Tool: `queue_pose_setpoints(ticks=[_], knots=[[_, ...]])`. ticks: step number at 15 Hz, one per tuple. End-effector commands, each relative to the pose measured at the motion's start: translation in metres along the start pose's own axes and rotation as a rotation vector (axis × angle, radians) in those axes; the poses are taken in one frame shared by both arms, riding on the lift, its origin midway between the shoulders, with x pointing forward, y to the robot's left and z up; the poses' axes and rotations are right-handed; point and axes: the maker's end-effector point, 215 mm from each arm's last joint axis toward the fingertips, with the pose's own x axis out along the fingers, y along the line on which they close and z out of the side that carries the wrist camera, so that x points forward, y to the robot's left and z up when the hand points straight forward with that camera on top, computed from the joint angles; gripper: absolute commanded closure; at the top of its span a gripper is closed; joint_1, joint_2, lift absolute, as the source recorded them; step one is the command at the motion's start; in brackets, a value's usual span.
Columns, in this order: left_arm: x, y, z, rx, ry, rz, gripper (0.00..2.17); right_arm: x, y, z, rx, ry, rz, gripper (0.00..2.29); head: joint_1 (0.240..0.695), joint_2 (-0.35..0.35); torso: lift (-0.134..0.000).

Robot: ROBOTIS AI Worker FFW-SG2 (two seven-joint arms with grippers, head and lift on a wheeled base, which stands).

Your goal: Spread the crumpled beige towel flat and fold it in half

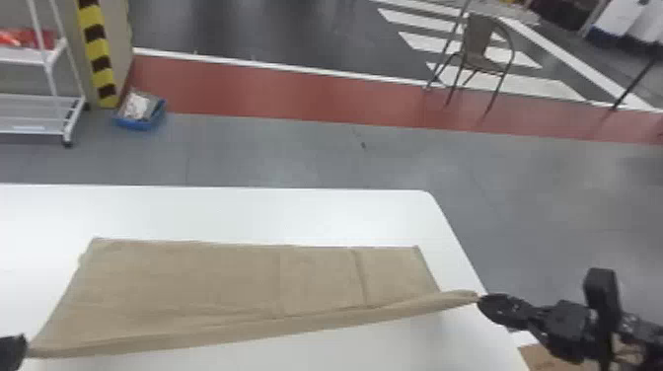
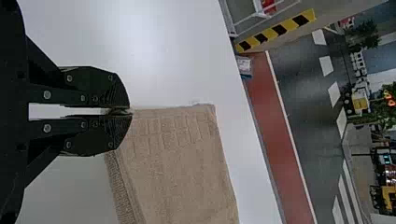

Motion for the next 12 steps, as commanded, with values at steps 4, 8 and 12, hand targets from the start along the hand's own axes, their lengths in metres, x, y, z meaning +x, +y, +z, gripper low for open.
queue_pose_setpoints(ticks=[4,8,12], knots=[[-0.019,-0.007,-0.011,0.001,0.017,-0.005,1.06,-0.006,-0.007,0.001,-0.009,0.003,-0.015,1.36,0.695,-0.313,0.000],[-0.033,-0.016,-0.014,-0.005,0.052,-0.012,1.06,-0.027,-0.020,-0.004,0.011,-0.003,-0.052,1.36,0.695,-0.350,0.000],[-0.049,-0.018,-0.022,0.002,0.091,-0.003,1.06,-0.035,-0.020,-0.003,0.013,-0.014,-0.051,1.36,0.695,-0.350,0.000]])
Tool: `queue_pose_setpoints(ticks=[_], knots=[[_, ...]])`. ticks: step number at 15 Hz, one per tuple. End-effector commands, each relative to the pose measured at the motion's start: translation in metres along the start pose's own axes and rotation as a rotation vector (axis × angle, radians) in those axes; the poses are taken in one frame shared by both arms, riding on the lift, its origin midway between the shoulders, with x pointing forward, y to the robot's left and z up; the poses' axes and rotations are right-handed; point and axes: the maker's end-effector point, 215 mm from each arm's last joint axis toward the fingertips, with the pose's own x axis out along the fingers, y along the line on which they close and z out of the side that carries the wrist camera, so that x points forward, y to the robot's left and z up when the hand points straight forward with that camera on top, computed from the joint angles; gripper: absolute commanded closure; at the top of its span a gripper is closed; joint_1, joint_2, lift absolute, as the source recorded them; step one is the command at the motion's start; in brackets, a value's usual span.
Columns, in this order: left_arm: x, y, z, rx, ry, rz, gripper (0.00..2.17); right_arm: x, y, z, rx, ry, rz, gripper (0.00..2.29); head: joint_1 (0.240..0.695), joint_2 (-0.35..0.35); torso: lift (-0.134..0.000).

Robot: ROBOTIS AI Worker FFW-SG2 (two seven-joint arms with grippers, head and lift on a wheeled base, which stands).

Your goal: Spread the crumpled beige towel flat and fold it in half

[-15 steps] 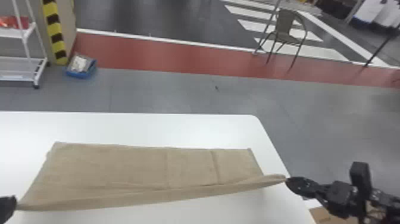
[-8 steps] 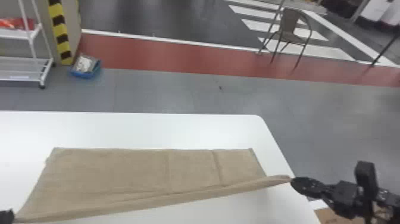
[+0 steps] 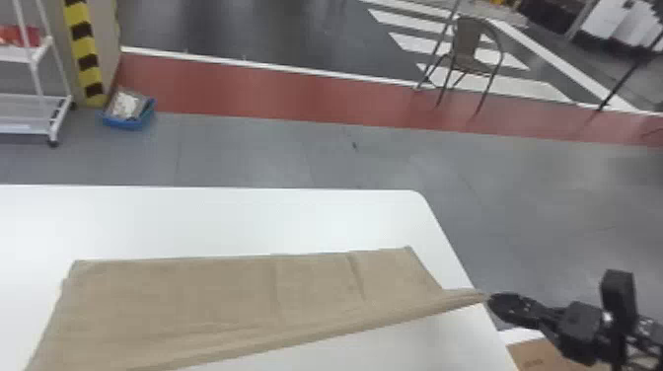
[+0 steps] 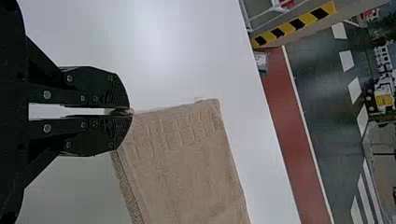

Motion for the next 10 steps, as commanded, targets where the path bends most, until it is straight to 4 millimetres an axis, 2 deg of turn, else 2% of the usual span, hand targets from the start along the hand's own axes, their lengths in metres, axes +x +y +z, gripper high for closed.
queue_pose_setpoints(ticks=[1,3,5,8,10], knots=[[-0.010,0.003,-0.006,0.003,0.030,0.012,1.06,-0.002,0.002,0.002,0.002,-0.001,0.003,1.36,0.695,-0.350,0.000],[-0.022,0.002,-0.012,0.000,0.050,0.012,1.06,-0.003,0.005,-0.002,0.006,0.005,0.006,1.36,0.695,-0.350,0.000],[-0.024,0.000,-0.018,-0.002,0.064,0.008,1.06,-0.004,0.004,-0.001,0.000,0.000,0.005,1.36,0.695,-0.350,0.000],[-0.014,0.002,-0.007,-0.010,0.073,0.013,1.06,0.008,0.003,0.008,0.022,-0.006,0.015,1.36,0.695,-0.350,0.000],[-0.001,0.003,0.012,0.000,0.049,0.017,1.06,0.020,0.004,0.015,0.034,-0.015,0.027,1.36,0.695,-0.350,0.000]])
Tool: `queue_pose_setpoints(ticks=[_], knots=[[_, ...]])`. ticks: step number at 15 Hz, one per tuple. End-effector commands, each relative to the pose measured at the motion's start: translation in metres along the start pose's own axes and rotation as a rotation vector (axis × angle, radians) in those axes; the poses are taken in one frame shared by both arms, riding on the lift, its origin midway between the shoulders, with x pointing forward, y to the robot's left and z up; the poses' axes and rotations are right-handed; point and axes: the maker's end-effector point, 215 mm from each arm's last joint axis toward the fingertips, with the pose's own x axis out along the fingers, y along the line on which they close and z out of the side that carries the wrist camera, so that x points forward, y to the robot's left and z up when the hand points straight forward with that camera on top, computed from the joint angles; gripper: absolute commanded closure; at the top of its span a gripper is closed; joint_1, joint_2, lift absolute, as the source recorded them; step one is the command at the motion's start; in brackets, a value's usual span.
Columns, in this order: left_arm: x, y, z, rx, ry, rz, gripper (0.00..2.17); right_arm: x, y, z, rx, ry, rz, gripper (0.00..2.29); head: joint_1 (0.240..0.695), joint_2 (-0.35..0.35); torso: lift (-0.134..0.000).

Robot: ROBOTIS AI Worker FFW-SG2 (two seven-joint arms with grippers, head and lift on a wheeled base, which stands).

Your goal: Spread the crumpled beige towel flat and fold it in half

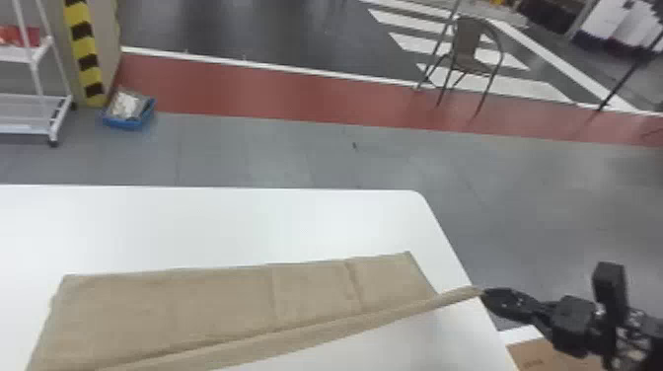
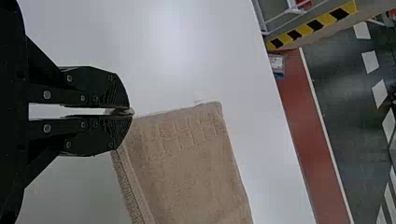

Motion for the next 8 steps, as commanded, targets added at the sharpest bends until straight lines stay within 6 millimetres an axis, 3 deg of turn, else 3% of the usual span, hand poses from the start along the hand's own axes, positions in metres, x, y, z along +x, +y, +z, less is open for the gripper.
queue_pose_setpoints(ticks=[1,8], knots=[[0.014,0.004,0.021,0.005,-0.025,0.009,1.06,0.015,0.000,0.006,0.019,-0.012,0.013,1.36,0.695,-0.350,0.000],[0.060,0.000,0.047,0.028,-0.006,0.000,1.06,0.035,-0.038,0.014,0.069,-0.009,-0.031,1.36,0.695,-0.344,0.000]])
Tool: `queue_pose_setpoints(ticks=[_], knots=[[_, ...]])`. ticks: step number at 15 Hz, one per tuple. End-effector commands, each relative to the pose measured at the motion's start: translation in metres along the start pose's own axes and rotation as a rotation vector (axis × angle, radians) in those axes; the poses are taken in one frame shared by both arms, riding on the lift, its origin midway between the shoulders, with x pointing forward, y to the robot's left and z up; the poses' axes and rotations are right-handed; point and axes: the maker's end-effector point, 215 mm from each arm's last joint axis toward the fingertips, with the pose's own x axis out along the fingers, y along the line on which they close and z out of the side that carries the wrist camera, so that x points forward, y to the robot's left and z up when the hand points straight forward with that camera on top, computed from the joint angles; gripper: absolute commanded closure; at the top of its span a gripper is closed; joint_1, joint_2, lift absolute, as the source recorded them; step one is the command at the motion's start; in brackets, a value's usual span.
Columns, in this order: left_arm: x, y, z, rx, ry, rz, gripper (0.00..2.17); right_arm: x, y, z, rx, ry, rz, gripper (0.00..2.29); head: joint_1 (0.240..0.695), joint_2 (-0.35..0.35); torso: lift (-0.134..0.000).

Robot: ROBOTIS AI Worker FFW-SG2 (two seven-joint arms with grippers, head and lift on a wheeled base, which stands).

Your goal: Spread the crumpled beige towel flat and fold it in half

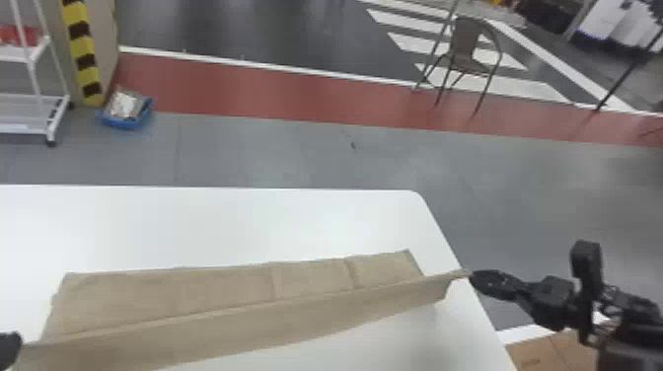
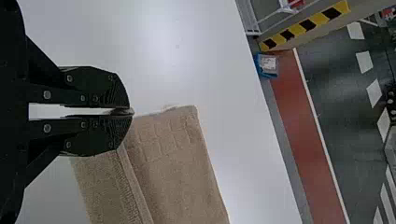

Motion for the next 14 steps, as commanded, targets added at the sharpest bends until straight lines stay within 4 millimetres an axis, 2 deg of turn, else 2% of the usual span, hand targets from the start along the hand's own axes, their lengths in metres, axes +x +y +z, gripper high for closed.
queue_pose_setpoints(ticks=[1,2,5,9,12,14], knots=[[0.015,-0.007,0.009,0.018,0.001,-0.007,1.06,0.007,-0.012,0.001,0.016,0.010,-0.014,1.36,0.695,-0.346,0.000],[0.019,-0.009,0.016,0.029,-0.006,-0.008,1.06,0.011,-0.019,0.004,0.024,0.010,-0.022,1.36,0.695,-0.348,0.000],[0.027,-0.017,0.022,0.034,0.019,-0.017,1.06,0.028,-0.031,0.011,0.041,0.008,-0.024,1.36,0.695,-0.350,0.000],[0.038,-0.028,0.040,0.045,0.005,-0.022,1.06,0.053,-0.026,0.014,0.049,0.025,-0.009,1.36,0.695,-0.350,0.000],[0.045,-0.036,0.062,0.046,-0.021,-0.031,1.06,0.060,-0.028,0.012,0.060,0.034,-0.022,1.35,0.695,-0.350,0.000],[0.052,-0.041,0.069,0.049,-0.004,-0.034,1.06,0.060,-0.032,0.009,0.071,0.037,-0.043,1.35,0.695,-0.350,0.000]])
